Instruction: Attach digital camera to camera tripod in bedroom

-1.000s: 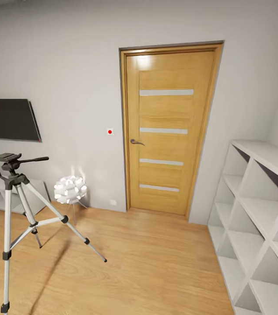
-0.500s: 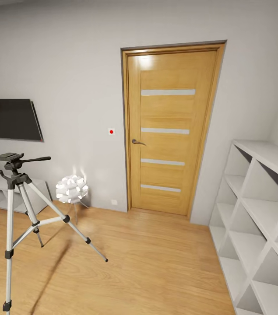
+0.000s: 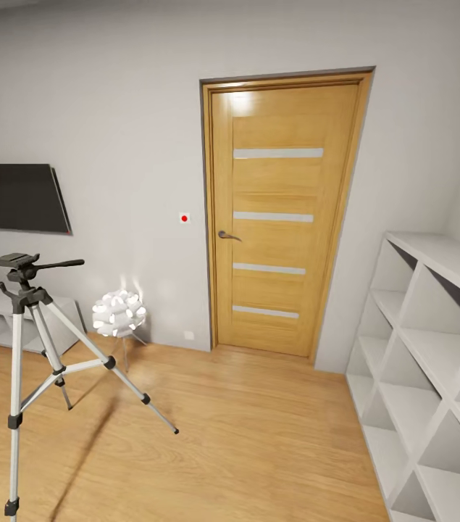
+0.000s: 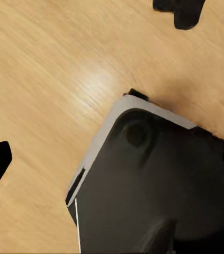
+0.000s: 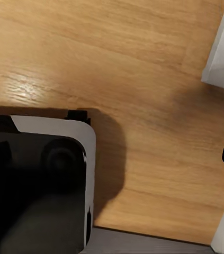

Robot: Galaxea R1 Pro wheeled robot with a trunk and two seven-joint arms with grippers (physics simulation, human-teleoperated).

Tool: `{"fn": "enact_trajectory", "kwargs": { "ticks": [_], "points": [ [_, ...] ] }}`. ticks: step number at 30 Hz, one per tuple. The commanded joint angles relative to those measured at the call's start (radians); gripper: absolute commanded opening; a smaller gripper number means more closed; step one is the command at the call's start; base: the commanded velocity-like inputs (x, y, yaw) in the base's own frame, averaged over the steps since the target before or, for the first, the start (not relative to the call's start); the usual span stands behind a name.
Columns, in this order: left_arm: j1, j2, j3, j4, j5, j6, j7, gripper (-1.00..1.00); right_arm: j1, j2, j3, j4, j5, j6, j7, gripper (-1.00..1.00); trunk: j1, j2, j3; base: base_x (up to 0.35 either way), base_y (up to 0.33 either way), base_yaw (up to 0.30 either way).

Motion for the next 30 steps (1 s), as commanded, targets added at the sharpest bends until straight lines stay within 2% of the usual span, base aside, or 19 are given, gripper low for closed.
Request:
{"fn": "enact_trajectory", "kwargs": {
  "ticks": [1,2,3,6,7,14,15,16,18,19,20,21,22,23,24,27,28,30],
  "points": [
    [0.002,0.011,0.002,-0.038,0.000,0.010,0.001,1.00,0.000,-0.001,0.008,-0.022,-0.010,0.013,0.003,1.00,0.000,-0.001,-0.001,0.000,0.000,0.000],
    [0.002,0.022,0.002,-0.068,-0.001,0.025,0.001,1.00,0.000,-0.001,0.008,-0.044,-0.010,0.027,0.003,1.00,0.000,-0.001,-0.001,0.000,0.000,0.000],
    [0.001,0.044,0.002,-0.126,-0.001,0.068,0.002,1.00,-0.002,-0.001,0.008,-0.093,-0.009,0.061,0.003,1.00,0.000,-0.001,-0.001,0.000,0.000,0.000],
    [-0.009,0.075,0.003,-0.205,-0.002,0.160,0.001,1.00,-0.009,-0.001,0.007,-0.179,-0.009,0.124,0.000,1.00,0.000,-0.001,-0.001,0.000,0.000,0.000],
    [-0.025,0.091,0.003,-0.254,-0.003,0.235,0.001,1.00,-0.020,0.001,0.007,-0.243,-0.009,0.167,-0.001,1.00,0.000,-0.001,-0.001,0.000,0.000,0.000],
    [-0.129,0.114,0.004,-0.416,-0.004,0.491,0.001,1.00,-0.103,0.007,0.008,-0.449,-0.006,0.338,-0.001,1.00,0.000,-0.001,-0.001,0.000,0.000,0.000],
    [-0.147,0.115,0.004,-0.439,-0.004,0.522,0.001,1.00,-0.123,0.007,0.007,-0.470,-0.004,0.369,-0.003,1.00,0.000,-0.001,-0.001,0.000,0.000,0.000],
    [-0.186,0.115,0.004,-0.482,-0.004,0.580,0.000,1.00,-0.170,0.008,0.007,-0.500,-0.001,0.431,-0.005,1.00,0.000,-0.001,-0.001,0.000,0.000,0.000],
    [-0.230,0.114,0.004,-0.519,-0.003,0.634,0.000,1.00,-0.227,0.010,0.006,-0.519,-0.001,0.483,-0.006,1.00,0.000,-0.001,-0.001,0.000,0.000,0.000],
    [-0.350,0.098,0.004,-0.569,0.004,0.737,0.000,1.00,-0.375,0.016,0.001,-0.539,-0.006,0.550,-0.007,1.00,0.000,-0.001,-0.001,0.000,0.000,0.000],
    [-0.374,0.091,0.004,-0.572,0.005,0.750,0.000,1.00,-0.400,0.016,0.000,-0.541,-0.006,0.557,-0.007,1.00,0.000,-0.001,-0.001,0.000,0.000,0.000],
    [-0.417,0.070,0.004,-0.576,0.004,0.767,0.001,1.00,-0.443,0.018,-0.002,-0.544,-0.009,0.566,-0.007,1.00,0.000,-0.001,-0.001,0.000,0.000,0.000],
    [-0.467,0.028,0.003,-0.581,-0.001,0.781,0.018,1.00,-0.486,0.019,-0.003,-0.552,-0.016,0.574,-0.004,1.00,0.000,-0.001,-0.001,0.000,0.000,0.000],
    [-0.488,-0.002,0.002,-0.591,-0.007,0.785,0.049,1.00,-0.503,0.020,-0.004,-0.556,-0.022,0.578,-0.002,1.00,0.000,-0.001,-0.001,0.000,0.000,0.000],
    [-0.496,-0.016,0.001,-0.598,-0.010,0.787,0.071,1.00,-0.509,0.020,-0.004,-0.558,-0.026,0.579,-0.001,1.00,0.000,-0.001,-0.001,0.000,0.000,0.000],
    [-0.512,-0.049,0.001,-0.625,-0.019,0.790,0.157,1.00,-0.521,0.025,-0.004,-0.563,-0.033,0.581,0.002,1.00,0.000,-0.001,-0.001,0.000,0.000,0.000],
    [-0.518,-0.065,-0.001,-0.639,-0.022,0.790,0.216,1.00,-0.525,0.031,-0.005,-0.565,-0.036,0.581,0.003,1.00,0.000,-0.001,-0.001,0.000,0.000,0.000],
    [-0.521,-0.075,-0.002,-0.649,-0.023,0.790,0.266,1.00,-0.528,0.036,-0.005,-0.566,-0.039,0.579,0.003,1.00,0.000,-0.001,-0.001,0.000,0.000,0.000]
  ]
}}
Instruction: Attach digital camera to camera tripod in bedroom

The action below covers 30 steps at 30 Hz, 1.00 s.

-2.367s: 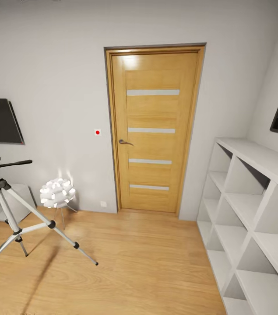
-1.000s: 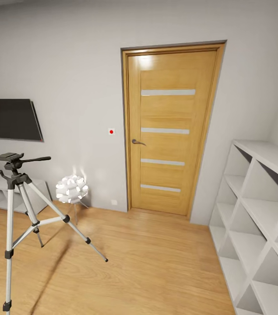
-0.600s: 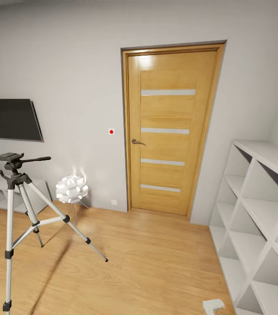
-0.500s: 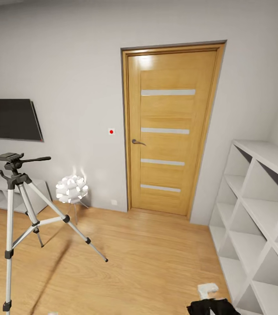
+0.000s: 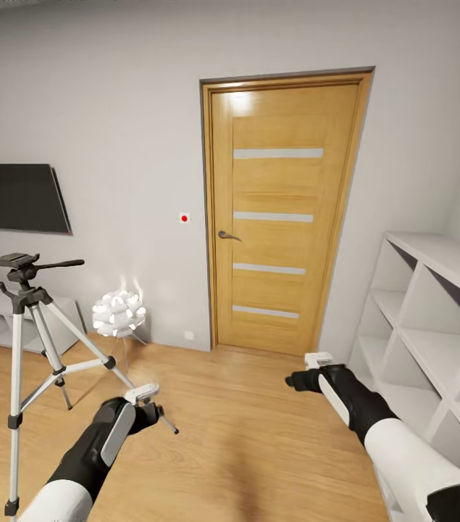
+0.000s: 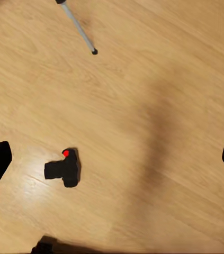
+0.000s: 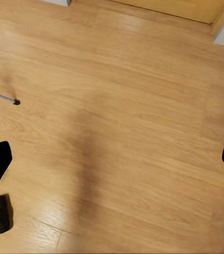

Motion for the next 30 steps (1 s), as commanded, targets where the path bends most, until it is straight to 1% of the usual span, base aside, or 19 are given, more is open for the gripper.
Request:
{"fn": "enact_trajectory", "kwargs": {
  "ticks": [1,2,4,7,9,10,12,13,15,16,18,19,23,28,30],
  "points": [
    [-0.003,-0.010,0.001,-0.010,0.010,0.002,0.054,1.00,-0.003,0.003,0.006,-0.002,-0.006,-0.001,-0.001,1.00,0.000,-0.001,-0.001,0.000,0.000,0.000],
    [-0.005,-0.016,0.000,-0.013,0.010,-0.001,0.070,1.00,-0.004,0.004,0.007,-0.003,-0.007,-0.003,-0.001,1.00,0.000,-0.001,-0.001,0.000,0.000,0.000],
    [-0.005,-0.018,0.000,-0.015,0.010,-0.003,0.076,1.00,-0.004,0.005,0.006,-0.004,-0.007,-0.004,-0.001,1.00,0.000,-0.001,-0.001,0.000,0.000,0.000],
    [-0.006,-0.037,0.000,-0.025,0.011,-0.020,0.091,1.00,-0.004,0.006,0.006,-0.002,-0.007,-0.005,0.000,1.00,0.000,-0.001,-0.001,0.000,0.000,0.000],
    [-0.006,-0.054,0.000,-0.027,0.011,-0.025,0.095,1.00,-0.004,0.006,0.006,0.000,-0.007,-0.006,-0.001,1.00,0.000,-0.001,-0.001,0.000,0.000,0.000],
    [-0.007,-0.095,-0.001,-0.025,0.009,-0.032,0.100,1.00,-0.005,0.006,0.005,0.005,-0.007,-0.006,-0.001,1.00,0.000,-0.001,-0.001,0.000,0.000,0.000],
    [-0.007,-0.113,-0.006,-0.024,0.009,-0.033,0.103,1.00,-0.004,0.006,0.005,0.008,-0.008,-0.006,-0.001,1.00,0.000,-0.001,-0.001,0.000,0.000,0.000],
    [-0.007,-0.127,-0.019,-0.022,0.008,-0.035,0.107,1.00,-0.004,0.006,0.005,0.010,-0.009,-0.007,-0.001,1.00,0.000,-0.001,-0.001,0.000,0.000,0.000],
    [-0.007,-0.136,-0.039,-0.022,0.008,-0.036,0.109,1.00,-0.004,0.006,0.005,0.011,-0.011,-0.007,0.000,1.00,0.000,-0.001,-0.001,0.000,0.000,0.000],
    [-0.007,-0.141,-0.061,-0.021,0.008,-0.037,0.111,1.00,-0.004,0.006,0.005,0.012,-0.016,-0.007,0.000,1.00,0.000,-0.001,-0.001,0.000,0.000,0.000],
    [-0.007,-0.145,-0.088,-0.019,0.010,-0.038,0.112,1.00,-0.004,0.006,0.005,0.013,-0.023,-0.007,0.000,1.00,0.000,-0.001,-0.001,0.000,0.000,0.000],
    [-0.007,-0.146,-0.094,-0.019,0.011,-0.039,0.113,1.00,-0.004,0.007,0.005,0.013,-0.025,-0.007,0.000,1.00,0.000,-0.001,-0.001,0.000,0.000,0.000],
    [-0.007,-0.148,-0.109,-0.018,0.012,-0.054,0.115,1.00,-0.004,0.015,0.005,0.013,-0.030,-0.008,0.000,1.00,0.000,-0.001,-0.001,0.000,0.000,0.000],
    [-0.007,-0.149,-0.116,-0.018,0.009,-0.079,0.122,1.00,-0.004,0.017,0.005,0.013,-0.030,-0.008,0.001,1.00,0.000,-0.001,-0.001,0.000,0.000,0.000],
    [-0.007,-0.149,-0.117,-0.019,0.008,-0.084,0.127,1.00,-0.004,0.017,0.005,0.013,-0.030,-0.007,0.001,1.00,0.008,-0.015,-0.007,0.000,0.000,0.000]
  ]
}}
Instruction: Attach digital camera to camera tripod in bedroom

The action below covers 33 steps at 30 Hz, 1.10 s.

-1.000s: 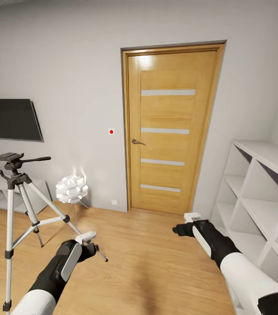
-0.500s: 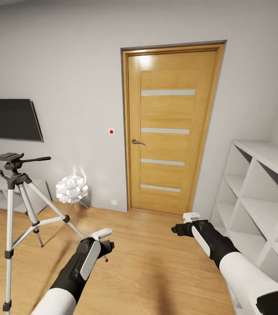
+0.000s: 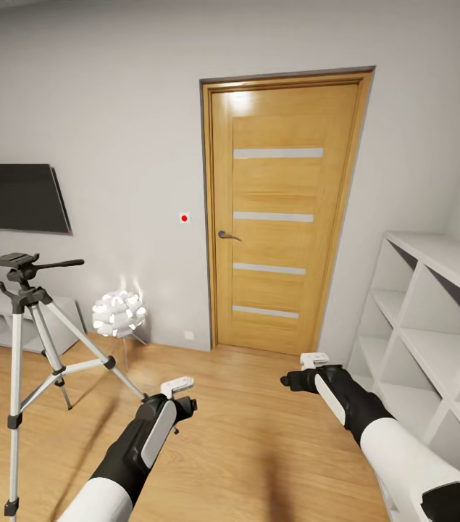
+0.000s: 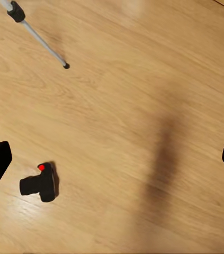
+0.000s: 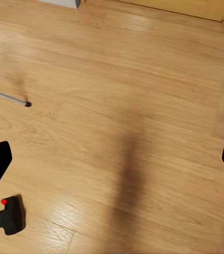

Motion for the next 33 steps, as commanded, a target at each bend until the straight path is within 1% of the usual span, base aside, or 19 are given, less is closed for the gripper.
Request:
{"fn": "enact_trajectory", "kwargs": {
  "ticks": [1,6,14,20,33],
  "points": [
    [0.000,0.000,-0.003,-0.001,0.010,-0.001,0.012,1.00,0.000,-0.001,0.005,-0.001,-0.003,0.004,0.000,1.00,0.004,-0.008,-0.004,0.000,0.000,0.000],
    [0.000,0.001,-0.004,-0.003,0.009,-0.007,0.031,1.00,0.000,0.000,0.005,-0.001,-0.004,0.005,-0.001,1.00,0.024,-0.043,-0.020,0.000,0.000,0.000],
    [0.000,0.003,-0.004,-0.012,0.009,-0.009,0.041,1.00,0.000,0.001,0.005,-0.001,-0.003,0.004,-0.001,1.00,0.054,-0.099,-0.045,0.000,0.000,0.000],
    [0.000,0.004,-0.003,-0.015,0.011,-0.009,0.068,1.00,0.000,0.002,0.005,-0.001,-0.005,0.003,-0.001,1.00,0.077,-0.141,-0.063,0.000,0.000,0.000],
    [0.000,0.005,-0.003,-0.012,0.017,-0.009,0.078,1.00,0.000,0.002,0.005,0.000,-0.007,0.003,-0.001,1.00,0.127,-0.232,-0.104,0.000,0.000,0.000]
  ]
}}
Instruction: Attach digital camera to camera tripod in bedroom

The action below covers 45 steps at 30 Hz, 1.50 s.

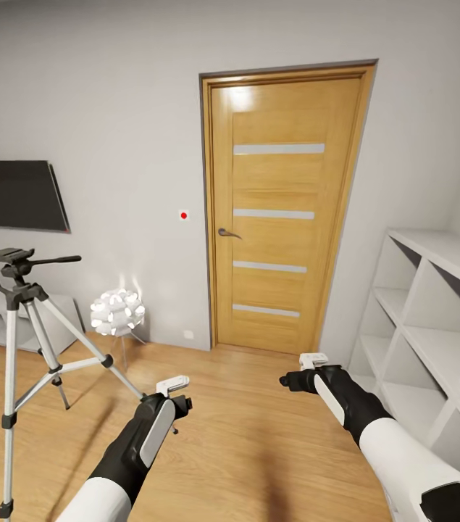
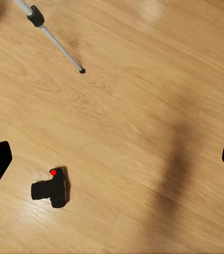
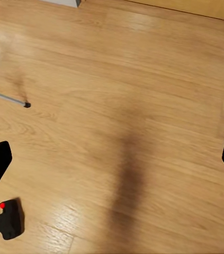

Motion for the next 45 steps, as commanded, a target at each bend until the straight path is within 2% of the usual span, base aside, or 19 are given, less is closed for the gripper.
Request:
{"fn": "enact_trajectory", "kwargs": {
  "ticks": [1,3,11,16,45],
  "points": [
    [-0.001,0.000,-0.002,-0.002,0.011,0.002,0.010,1.00,-0.001,-0.001,0.005,-0.001,-0.002,0.004,0.000,1.00,0.004,-0.009,-0.005,0.000,0.000,0.000],
    [-0.001,0.000,-0.002,-0.003,0.010,0.002,0.012,1.00,-0.001,-0.001,0.005,-0.001,-0.002,0.001,0.000,1.00,0.012,-0.023,-0.011,0.000,0.000,0.000],
    [-0.001,0.000,-0.002,-0.019,0.011,0.001,0.147,1.00,-0.001,-0.001,0.006,-0.002,-0.001,-0.021,-0.009,1.00,0.043,-0.079,-0.036,0.000,0.000,0.000],
    [-0.001,0.000,-0.002,-0.019,0.012,0.000,0.191,1.00,-0.001,-0.001,0.005,-0.002,-0.003,-0.023,-0.004,1.00,0.062,-0.114,-0.052,0.000,0.000,0.000],
    [0.000,0.001,-0.003,-0.013,0.013,-0.001,0.197,1.00,-0.001,-0.001,0.006,0.000,-0.004,-0.024,0.000,1.00,0.173,-0.317,-0.143,0.000,0.000,0.000]
  ]
}}
